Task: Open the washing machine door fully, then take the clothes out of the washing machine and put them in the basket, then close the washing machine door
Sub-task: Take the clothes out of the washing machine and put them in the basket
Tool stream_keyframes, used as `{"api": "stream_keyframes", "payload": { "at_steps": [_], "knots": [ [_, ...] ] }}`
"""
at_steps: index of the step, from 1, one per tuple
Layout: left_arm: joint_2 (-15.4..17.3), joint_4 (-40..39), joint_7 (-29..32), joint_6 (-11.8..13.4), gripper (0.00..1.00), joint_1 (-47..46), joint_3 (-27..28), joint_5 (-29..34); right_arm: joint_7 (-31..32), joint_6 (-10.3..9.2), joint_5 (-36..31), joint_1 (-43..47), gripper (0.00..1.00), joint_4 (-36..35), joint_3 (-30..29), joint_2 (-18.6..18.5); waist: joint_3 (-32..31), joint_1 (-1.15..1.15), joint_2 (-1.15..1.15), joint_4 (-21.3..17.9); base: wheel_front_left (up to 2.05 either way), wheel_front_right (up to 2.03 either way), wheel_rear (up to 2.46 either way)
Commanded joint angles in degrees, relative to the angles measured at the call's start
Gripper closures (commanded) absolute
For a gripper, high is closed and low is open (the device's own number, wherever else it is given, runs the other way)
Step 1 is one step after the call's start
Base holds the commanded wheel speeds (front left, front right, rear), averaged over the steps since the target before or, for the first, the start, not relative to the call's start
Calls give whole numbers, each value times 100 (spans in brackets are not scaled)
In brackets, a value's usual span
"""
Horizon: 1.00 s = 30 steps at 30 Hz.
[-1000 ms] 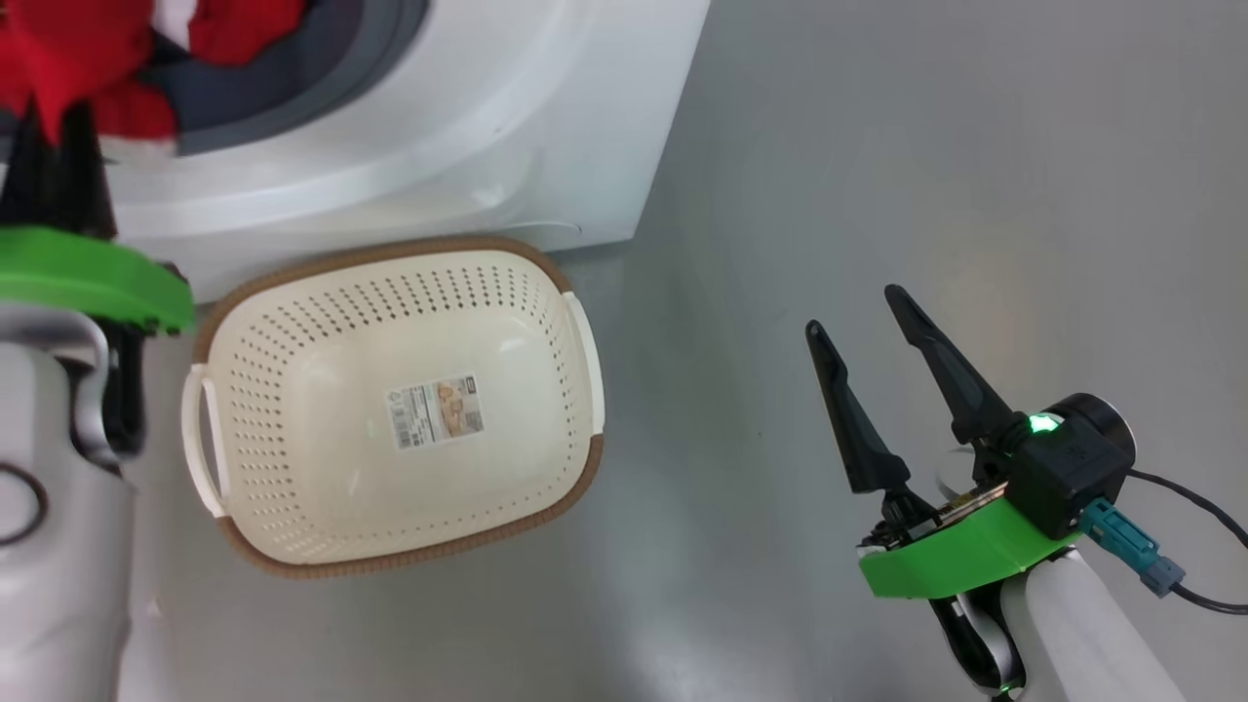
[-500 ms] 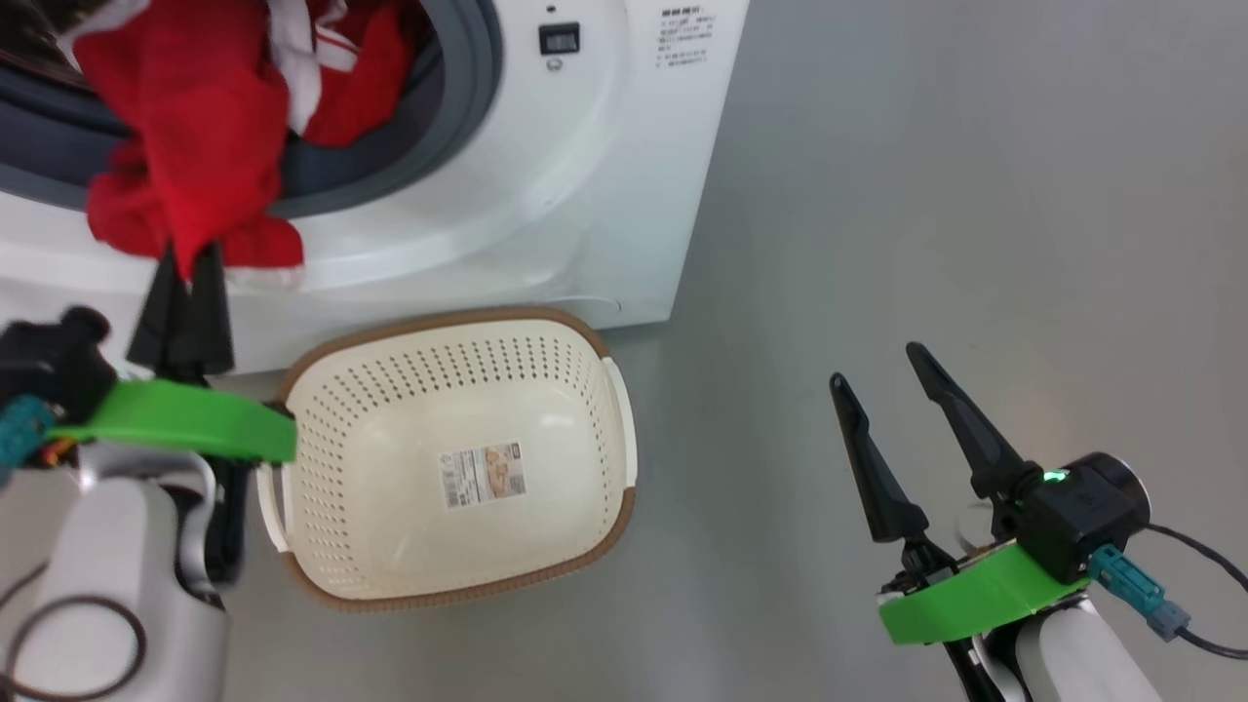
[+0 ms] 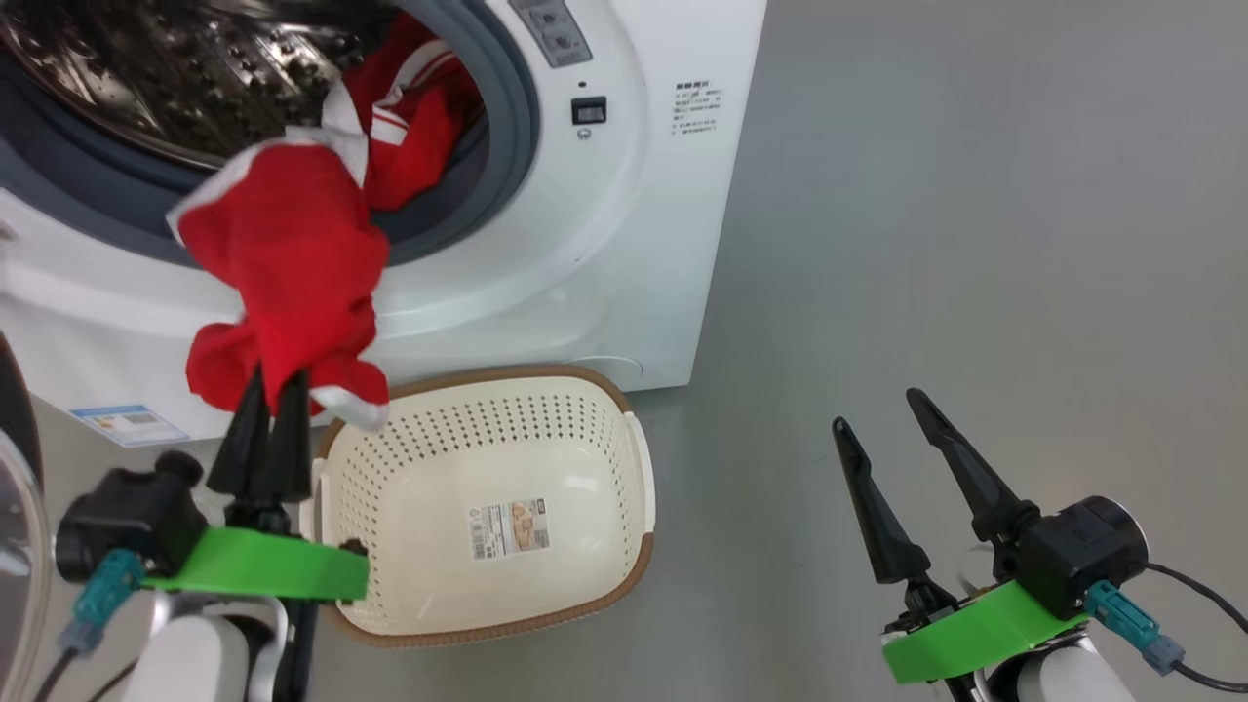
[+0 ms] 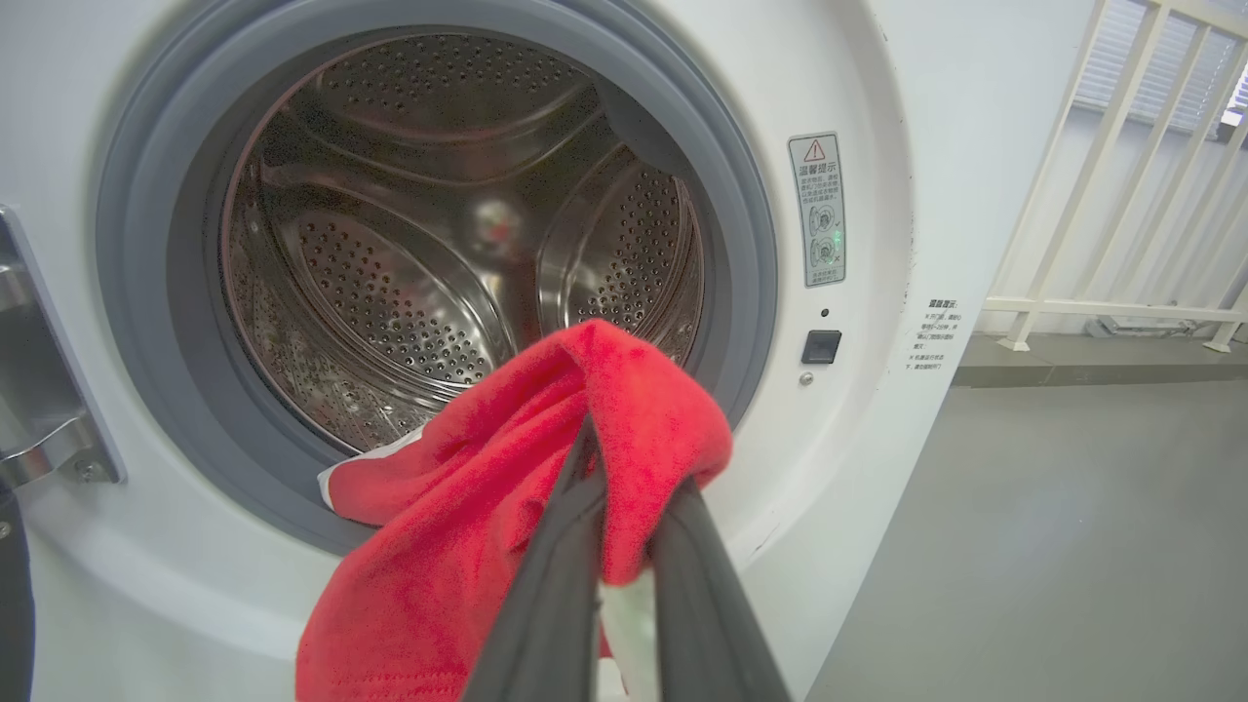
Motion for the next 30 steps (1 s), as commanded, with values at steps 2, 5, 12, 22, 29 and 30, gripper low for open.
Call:
{"api": "stream_keyframes", "payload": {
  "at_steps": [2, 5, 12, 22, 29, 30],
  "knots": [
    [65, -313, -69, 42, 100, 73, 154, 56, -37, 34, -44, 16, 0, -143, 104, 0, -92, 0, 0, 43, 0, 0, 0],
    [51, -518, -65, 82, 100, 236, 144, 49, -37, 34, -22, 31, 0, -157, 103, 0, -134, 0, 0, 50, 0, 0, 0],
    [-17, -1046, 93, 230, 100, 612, 54, 67, -37, 34, 21, 59, 0, -193, 95, 0, -145, 0, 0, 48, 0, 0, 0],
    [-149, -62, 63, 187, 100, 356, -3, -139, -37, 34, 19, -55, 0, -219, 128, 0, 136, 0, 0, -8, 0, 0, 0],
    [-258, 1074, -30, 83, 100, -158, -56, -219, -37, 34, 33, -142, 0, -184, 118, 0, 379, 0, 0, -66, 0, 0, 0],
    [-276, 1416, -45, 34, 100, -336, -46, -249, -37, 34, 42, -177, 0, -186, 122, 0, 467, 0, 0, -81, 0, 0, 0]
  ]
}}
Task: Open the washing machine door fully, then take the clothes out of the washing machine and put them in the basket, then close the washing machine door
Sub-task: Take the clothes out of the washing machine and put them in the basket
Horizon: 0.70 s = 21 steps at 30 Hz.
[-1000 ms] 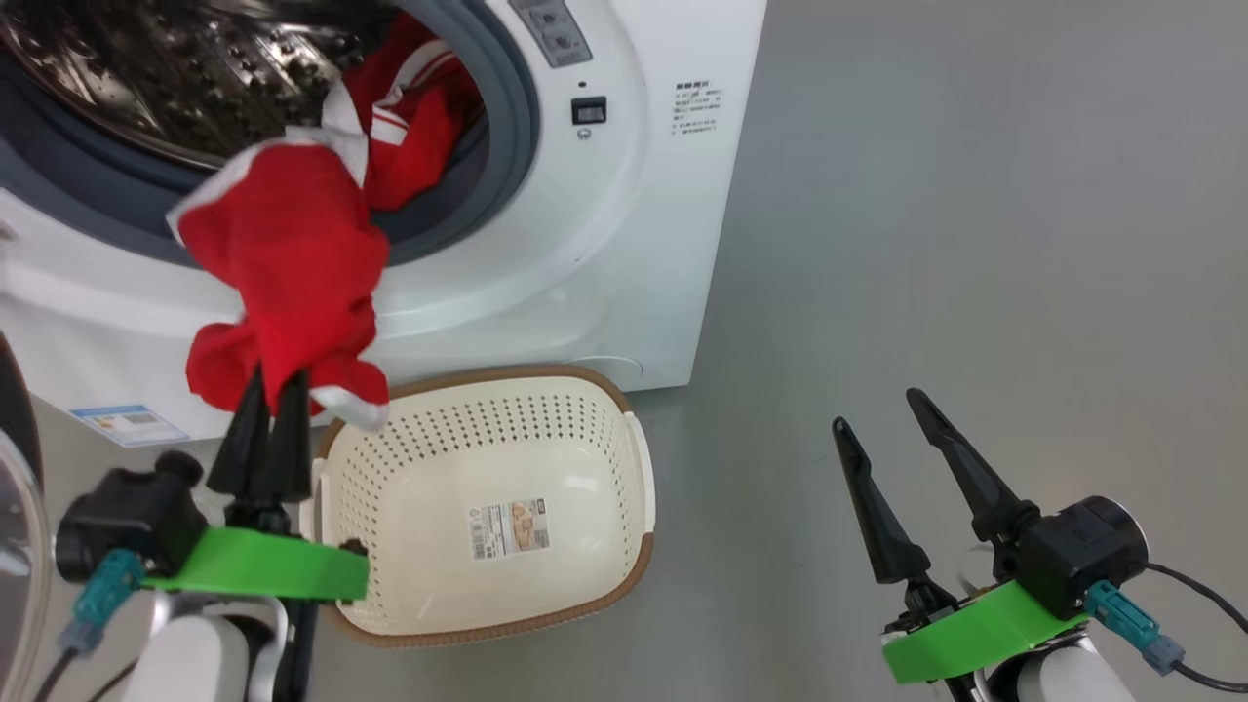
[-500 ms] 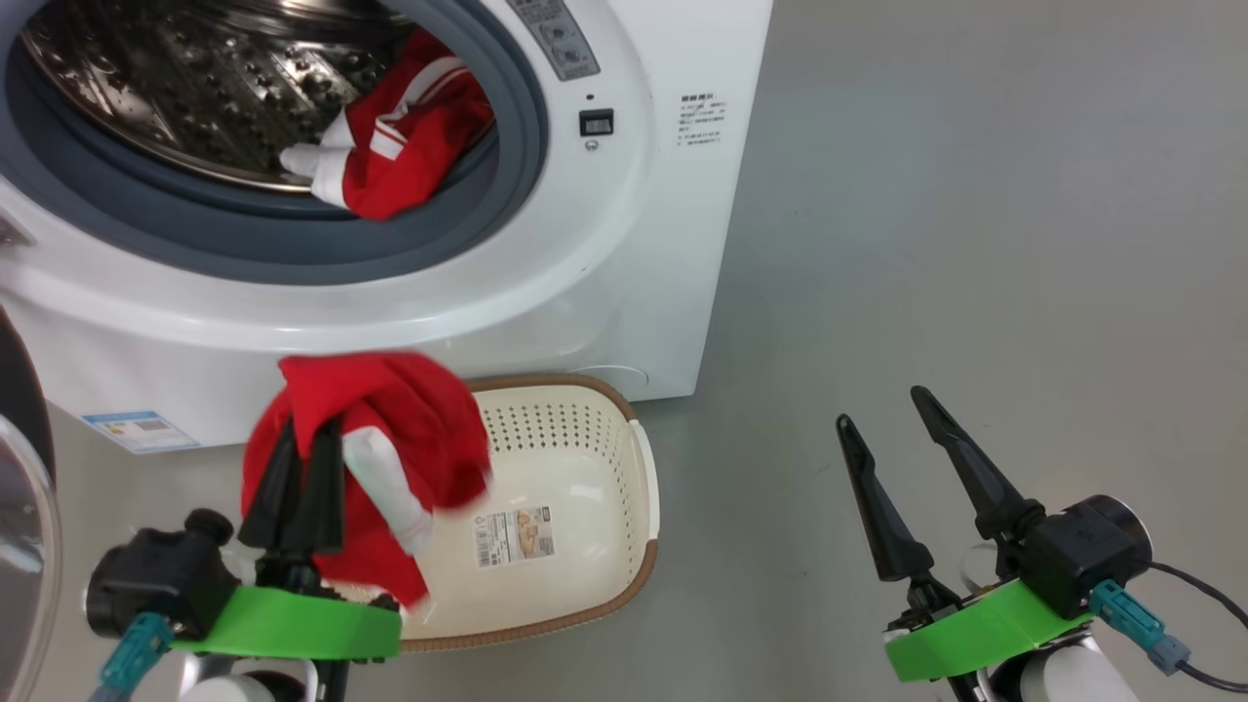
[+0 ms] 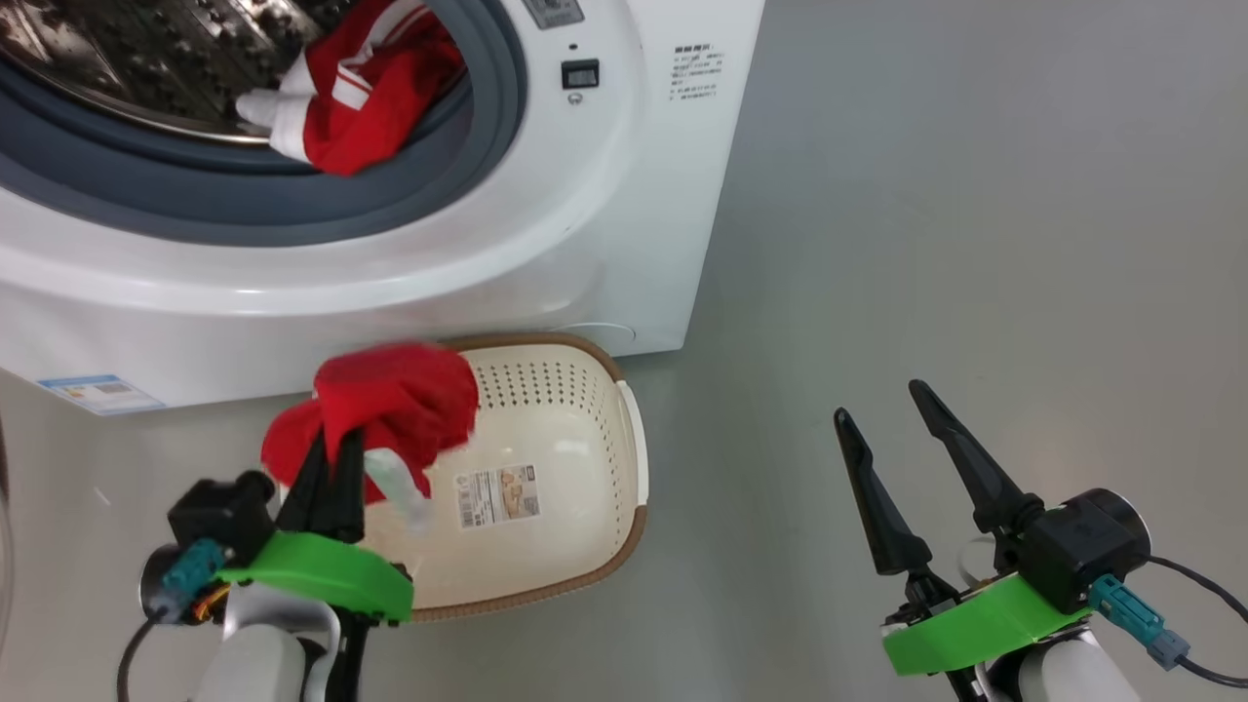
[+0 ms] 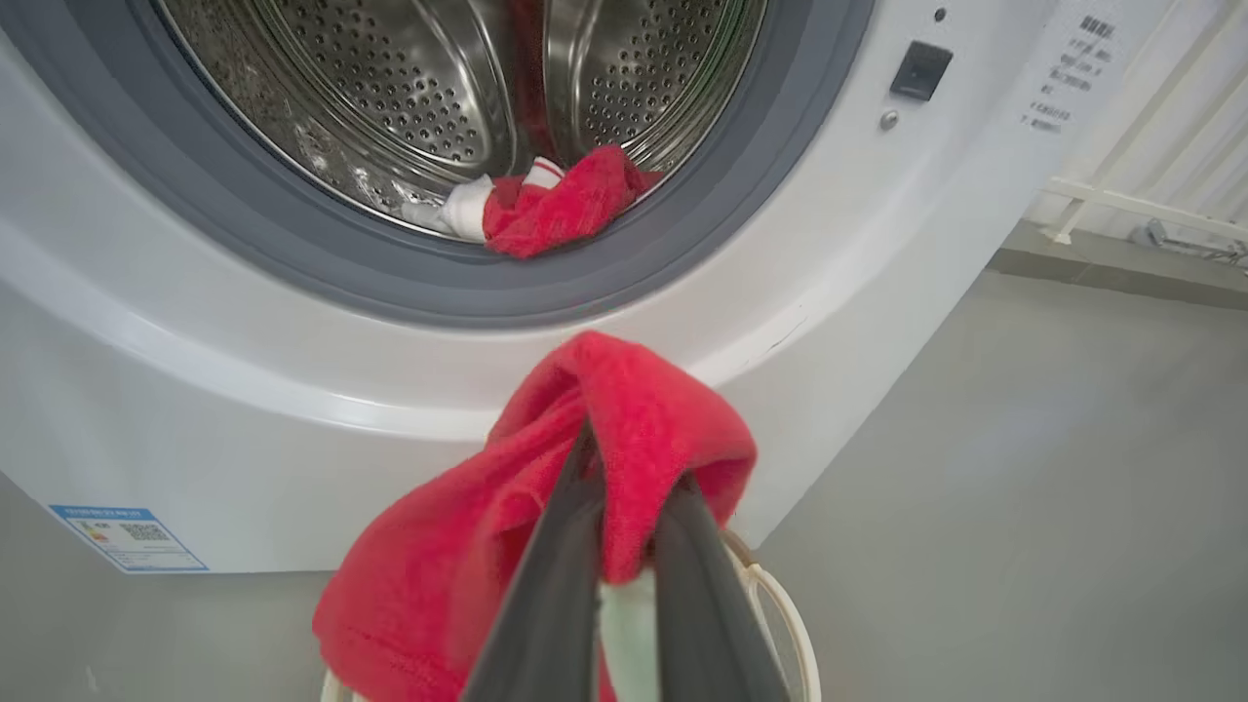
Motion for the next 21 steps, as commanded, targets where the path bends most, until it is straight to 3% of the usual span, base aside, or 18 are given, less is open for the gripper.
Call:
{"api": "stream_keyframes", "payload": {
  "at_steps": [1, 21],
  "knots": [
    [63, 209, -79, -97, 100, -303, 206, -91, -37, 34, 37, -174, 0, -132, 145, -1, 164, 0, 0, -41, 0, 0, 0],
    [7, 3415, -97, -465, 100, -2150, 493, -440, -37, 34, 176, -695, 0, -91, 376, -1, 1287, 0, 0, -145, 0, 0, 0]
  ]
}}
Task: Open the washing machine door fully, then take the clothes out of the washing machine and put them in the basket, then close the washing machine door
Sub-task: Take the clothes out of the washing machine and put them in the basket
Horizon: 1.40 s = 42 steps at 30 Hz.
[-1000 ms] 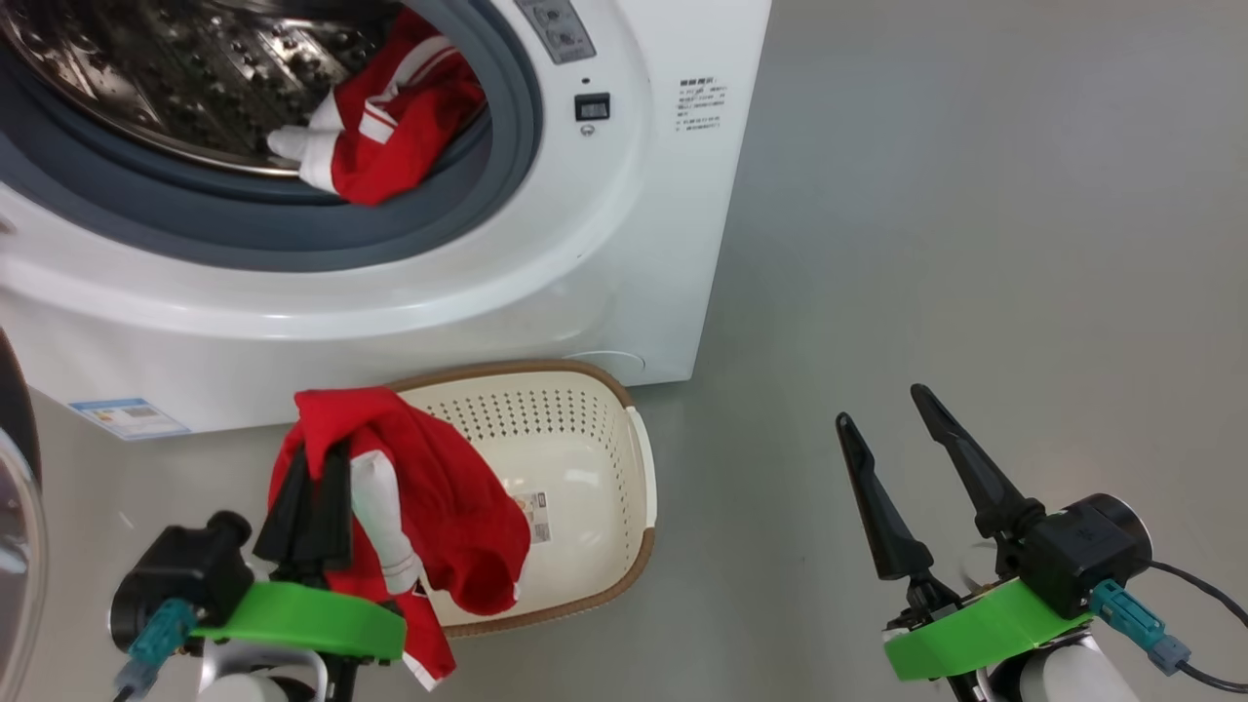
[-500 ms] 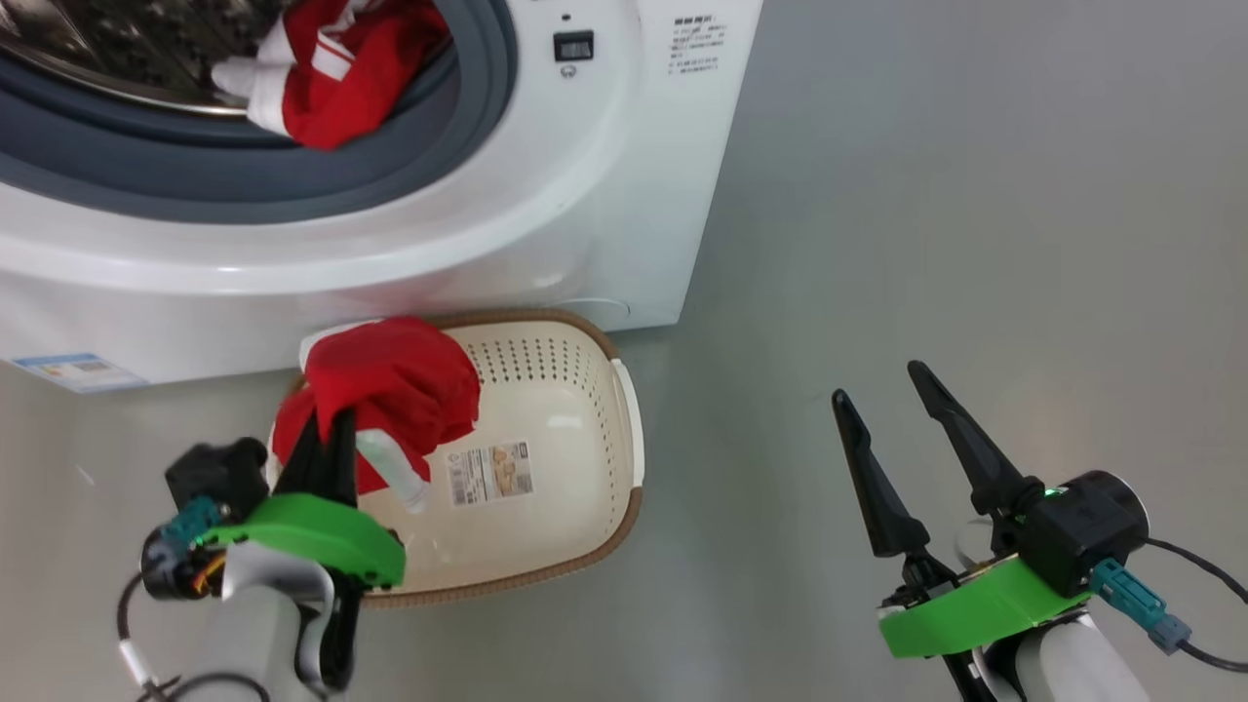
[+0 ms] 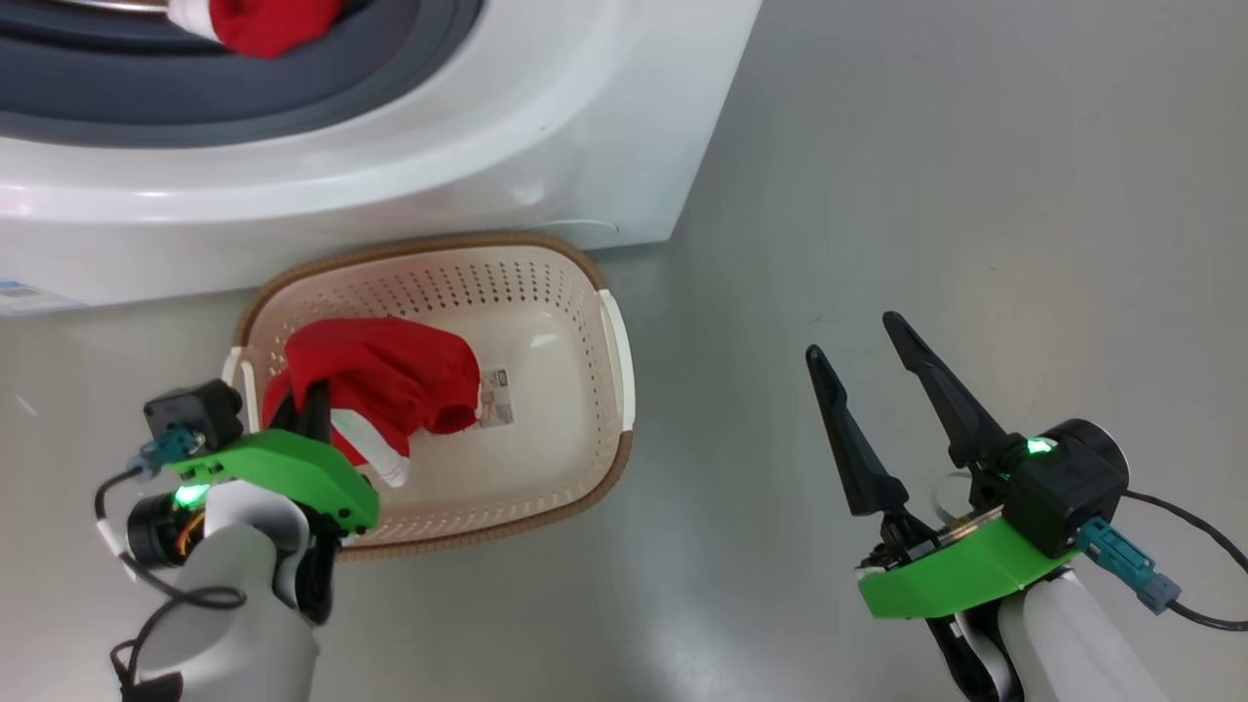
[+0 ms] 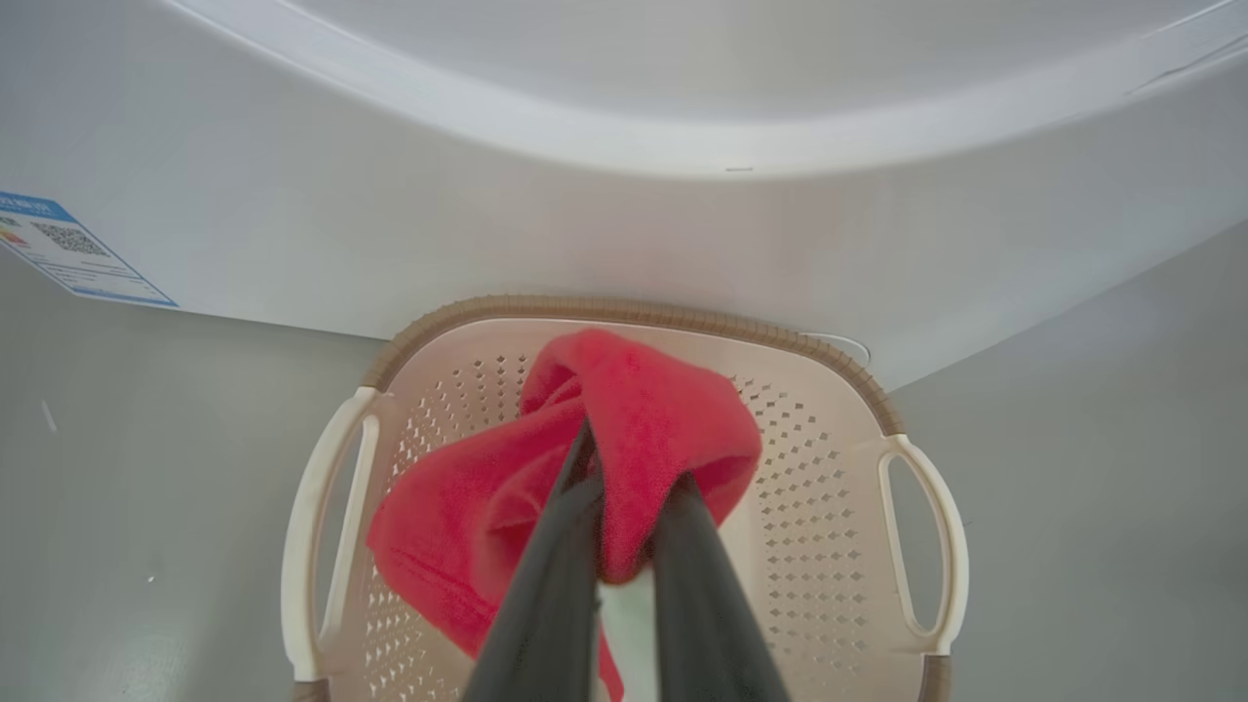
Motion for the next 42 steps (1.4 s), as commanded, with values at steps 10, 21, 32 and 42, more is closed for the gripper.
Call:
{"api": "stream_keyframes", "payload": {
  "at_steps": [10, 21, 32, 42],
  "knots": [
    [212, 1136, 93, -105, 100, -706, -123, 12, -37, 34, 115, -240, 0, -60, 272, 3, 440, 0, 0, -256, 0, 0, 0],
    [381, 1406, 433, -118, 0, -867, -72, -208, -37, 34, 152, -291, 0, -62, 268, 3, 618, 0, 0, -468, 0, 0, 0],
    [373, 1429, 173, -115, 0, -692, -257, -141, -37, 34, 182, -296, 0, -3, 168, 3, 392, 0, 0, -291, 0, 0, 0],
    [342, 800, -67, -107, 0, -187, -255, -64, -37, 34, 152, -156, 0, 84, -36, 3, -207, 0, 0, -49, 0, 0, 0]
  ]
}}
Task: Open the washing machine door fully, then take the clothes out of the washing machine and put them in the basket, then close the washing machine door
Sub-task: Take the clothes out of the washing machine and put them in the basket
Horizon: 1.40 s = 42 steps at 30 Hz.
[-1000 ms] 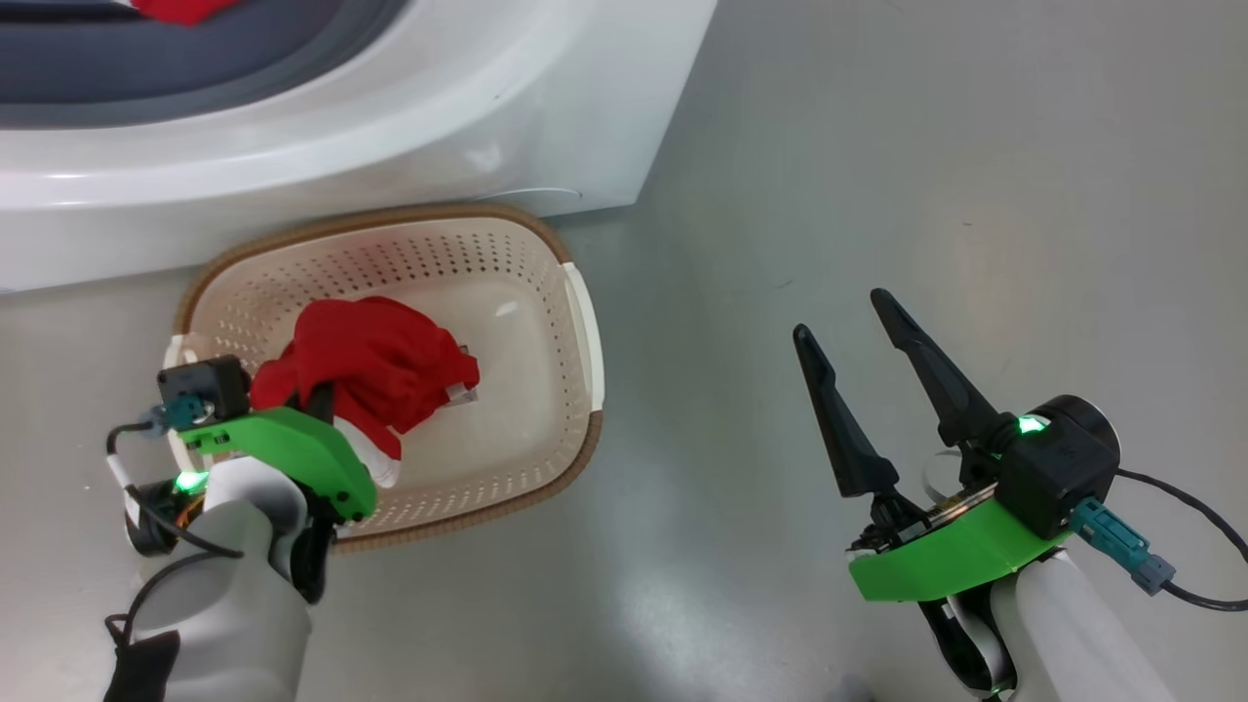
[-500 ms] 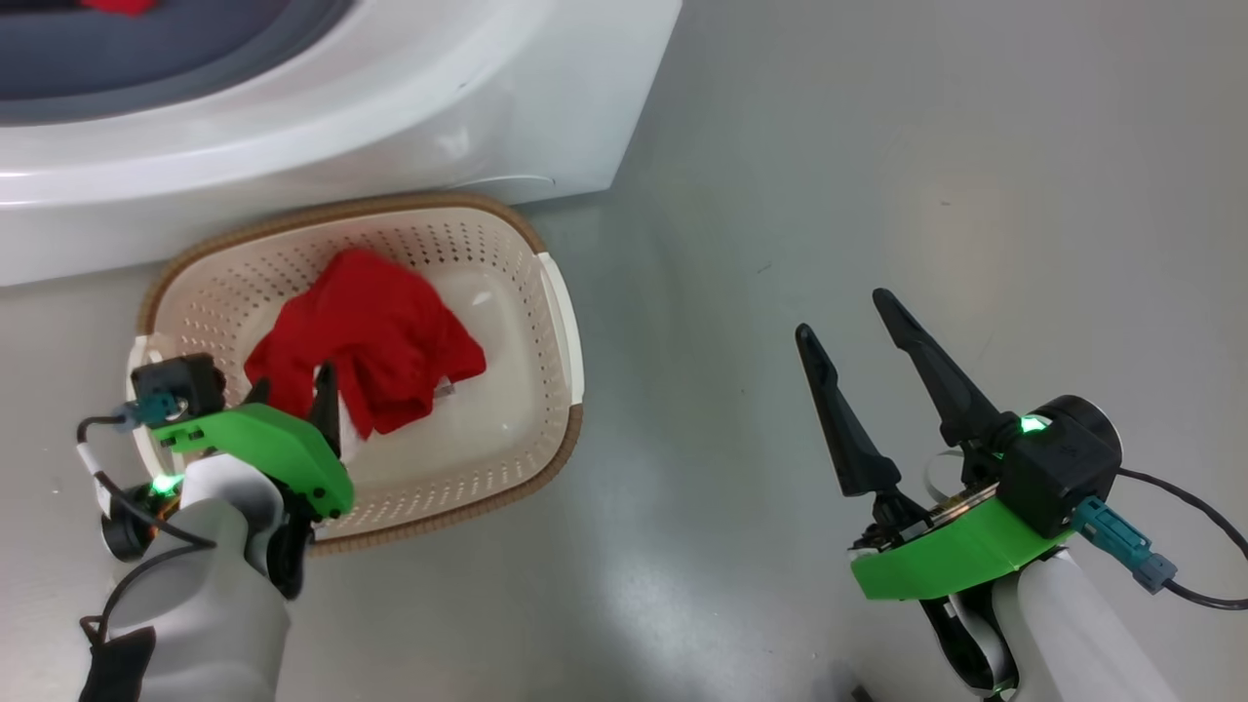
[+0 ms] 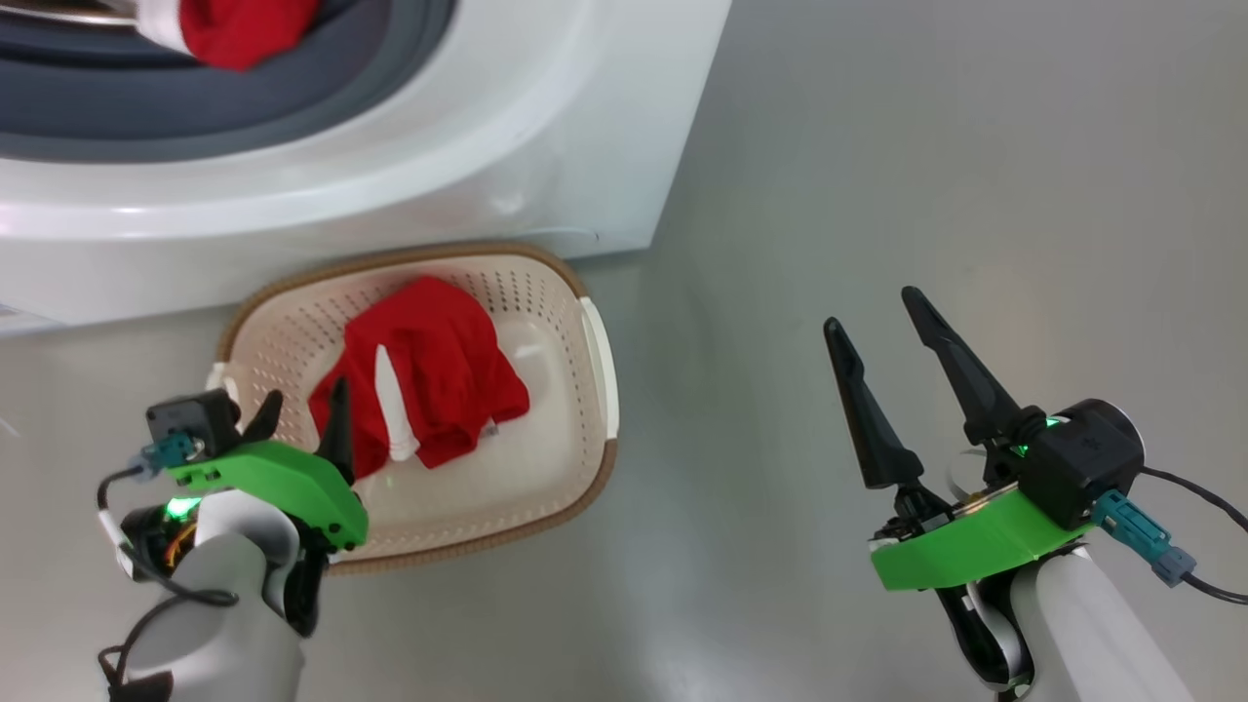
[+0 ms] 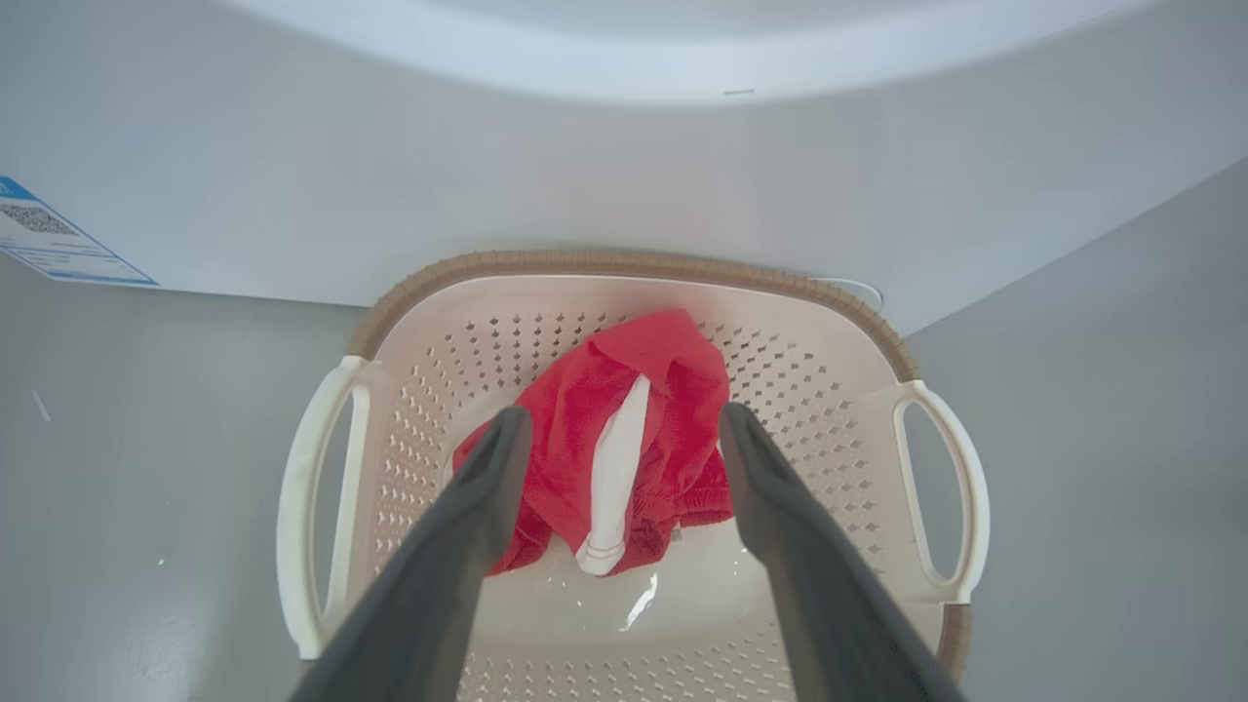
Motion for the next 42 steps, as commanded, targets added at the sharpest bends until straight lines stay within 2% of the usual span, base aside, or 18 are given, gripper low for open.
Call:
{"api": "stream_keyframes", "payload": {
  "at_steps": [1, 8, 12, 22, 32, 42],
  "knots": [
    [156, -198, -73, -8, 0, 213, 142, 78, -37, 34, 55, 141, 0, -108, 73, 5, -251, 0, 0, 123, 0, 0, 0],
    [18, -1551, -75, -18, 0, 1034, 488, 75, -37, 34, -41, 339, 0, -62, -149, 5, -805, 0, 0, 245, 0, 0, 0],
    [-37, -2402, -76, 33, 0, 1552, 646, 307, -37, 34, -130, 475, 0, -51, -226, 5, -1128, 0, 0, 310, 0, 0, 0],
    [-151, -4116, -76, 107, 0, 2650, 731, 694, -37, 34, -231, 802, 0, -67, -524, 5, -1821, 0, 0, 454, 0, 0, 0],
    [-162, -5161, -76, 195, 0, 3338, 690, 781, -37, 34, -181, 1127, 0, -90, -625, 5, -2289, 0, 0, 438, 0, 0, 0],
    [-162, -5350, -76, 231, 0, 3810, 742, 843, -37, 34, -248, 1495, 0, -151, -838, 5, -2652, 0, 0, 396, 0, 0, 0]
  ]
}}
